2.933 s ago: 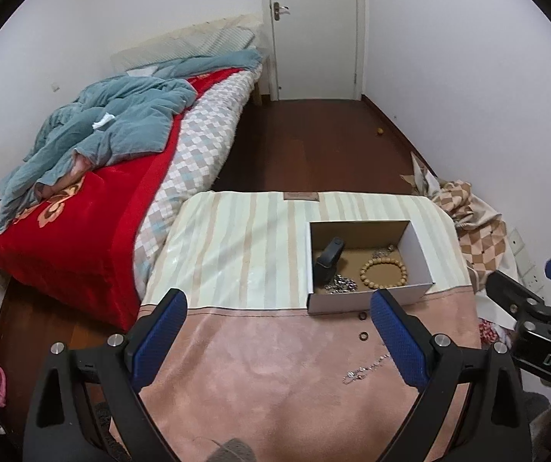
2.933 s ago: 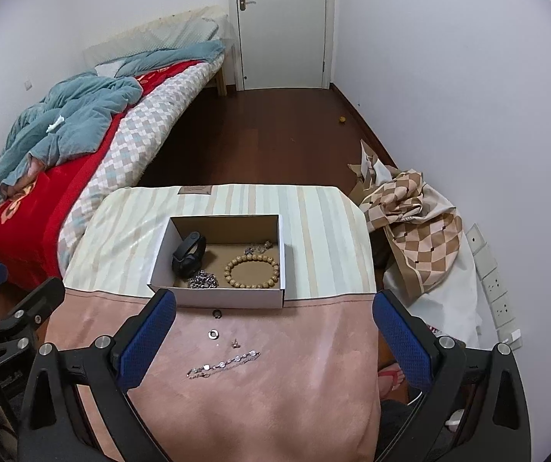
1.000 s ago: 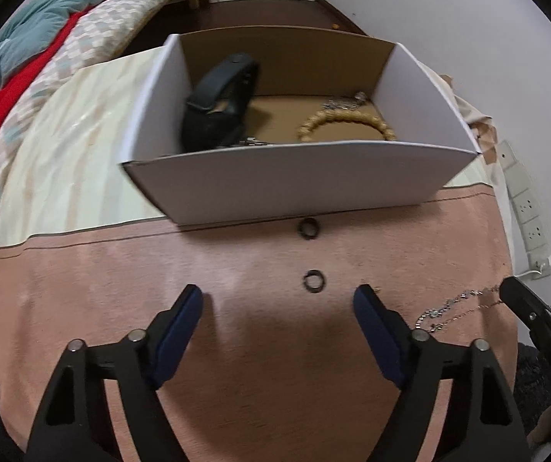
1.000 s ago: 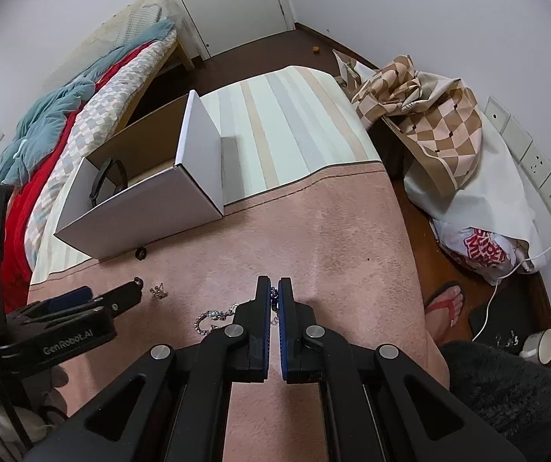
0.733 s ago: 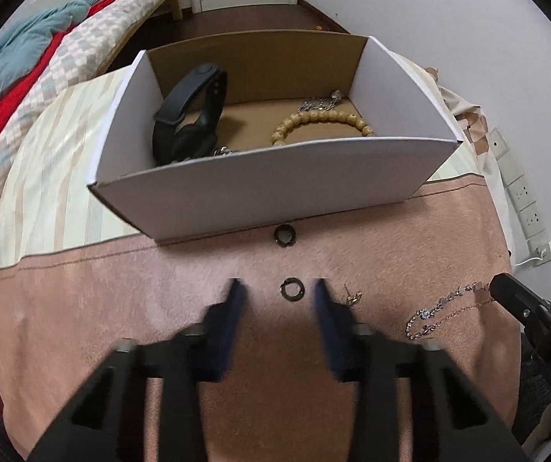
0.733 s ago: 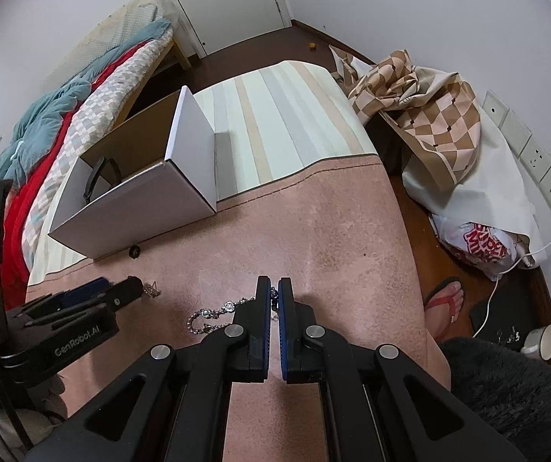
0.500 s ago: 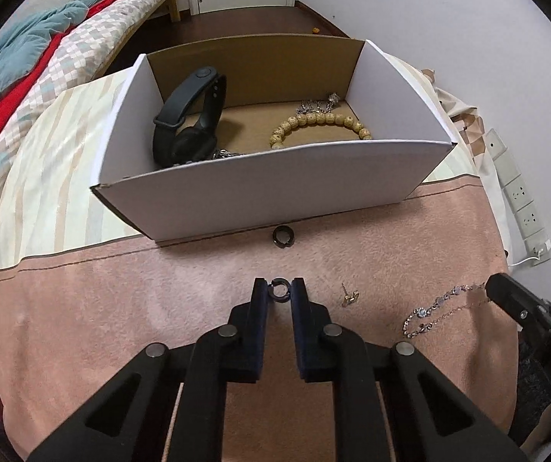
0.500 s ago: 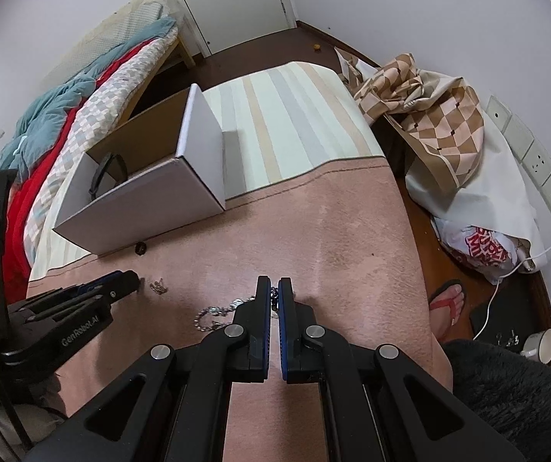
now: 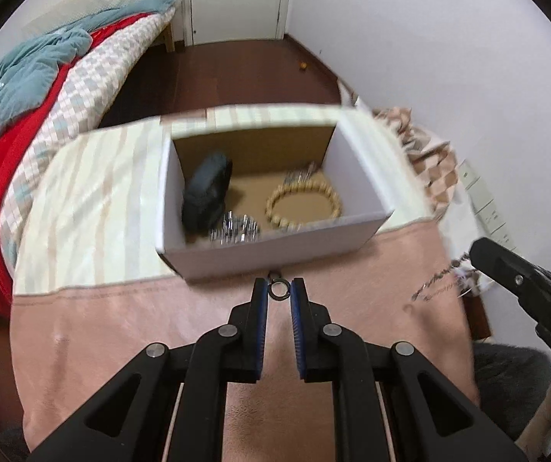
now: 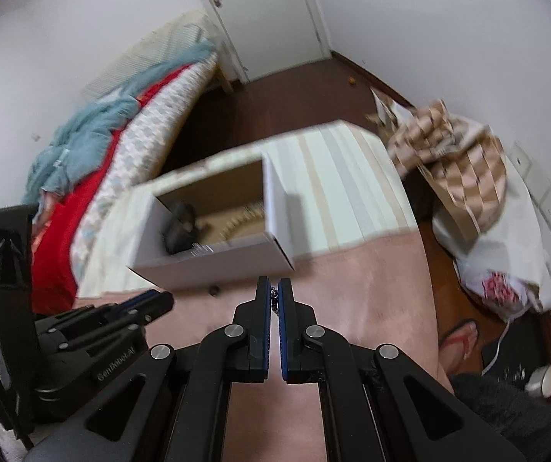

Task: Organize jewelry
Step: 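Lower the black ring into the box with the left tool while the right tool drops the necklace in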

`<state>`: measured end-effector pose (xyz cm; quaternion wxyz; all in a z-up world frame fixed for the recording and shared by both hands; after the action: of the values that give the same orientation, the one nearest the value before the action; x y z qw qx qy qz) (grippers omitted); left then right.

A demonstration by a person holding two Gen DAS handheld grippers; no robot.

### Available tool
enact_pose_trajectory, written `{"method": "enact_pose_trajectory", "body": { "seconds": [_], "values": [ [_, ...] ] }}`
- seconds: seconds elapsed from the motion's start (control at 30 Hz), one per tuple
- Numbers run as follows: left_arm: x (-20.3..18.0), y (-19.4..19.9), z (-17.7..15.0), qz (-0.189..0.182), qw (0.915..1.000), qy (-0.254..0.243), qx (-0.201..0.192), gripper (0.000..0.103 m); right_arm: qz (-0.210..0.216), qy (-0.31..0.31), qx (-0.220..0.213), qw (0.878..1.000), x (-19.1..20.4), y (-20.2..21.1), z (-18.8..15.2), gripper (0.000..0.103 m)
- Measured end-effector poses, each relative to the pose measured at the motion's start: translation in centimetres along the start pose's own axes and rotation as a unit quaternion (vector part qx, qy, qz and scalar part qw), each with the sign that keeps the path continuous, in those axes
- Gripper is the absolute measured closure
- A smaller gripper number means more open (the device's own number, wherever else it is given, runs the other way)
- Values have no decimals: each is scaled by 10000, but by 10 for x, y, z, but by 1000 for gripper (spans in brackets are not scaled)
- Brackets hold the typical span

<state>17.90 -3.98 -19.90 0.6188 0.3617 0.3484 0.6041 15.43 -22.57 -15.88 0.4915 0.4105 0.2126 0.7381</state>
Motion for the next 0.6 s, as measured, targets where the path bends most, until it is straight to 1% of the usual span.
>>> {"method": "enact_pose_trajectory", "body": {
  "seconds": [0.1, 0.2, 0.27, 0.33, 0.4, 0.47, 0.6],
  "values": [
    [6, 18, 24, -164, 9998, 28, -112, 94, 201, 171, -183, 9995, 19, 15, 27, 100],
    [10, 28, 49, -249, 9995, 52, -174, 94, 384, 323, -383, 9980, 37, 25, 56, 100],
    [16, 27, 66, -301, 9994, 86, -148, 94, 455, 441, -494, 9968, 47, 25, 76, 100],
    [23, 19, 83, -353, 9992, 185, -72, 94, 550, 494, -494, 9960, 53, 17, 93, 100],
    [27, 7, 95, -333, 9992, 215, 23, 94, 599, 542, -369, 9960, 57, -1, 107, 100],
    [30, -7, 105, -285, 9993, 202, 134, 94, 630, 549, -137, 9964, 59, -24, 118, 100],
    [33, -34, 119, -326, 9986, 171, 386, 94, 543, 568, 297, 9965, 54, -66, 122, 100]
  ]
}}
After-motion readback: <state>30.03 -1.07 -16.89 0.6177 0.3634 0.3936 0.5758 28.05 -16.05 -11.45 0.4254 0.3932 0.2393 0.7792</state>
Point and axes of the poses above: each gripper's, at about its wrist camera, not at the fingertips, and y roughly against the way its jaws point, x to its left, z to its top, the point moved 3 cm from there along -y, roughly the way its jaws point, and after that the axes turned 9 degrees about z, right-handed, at the moved point
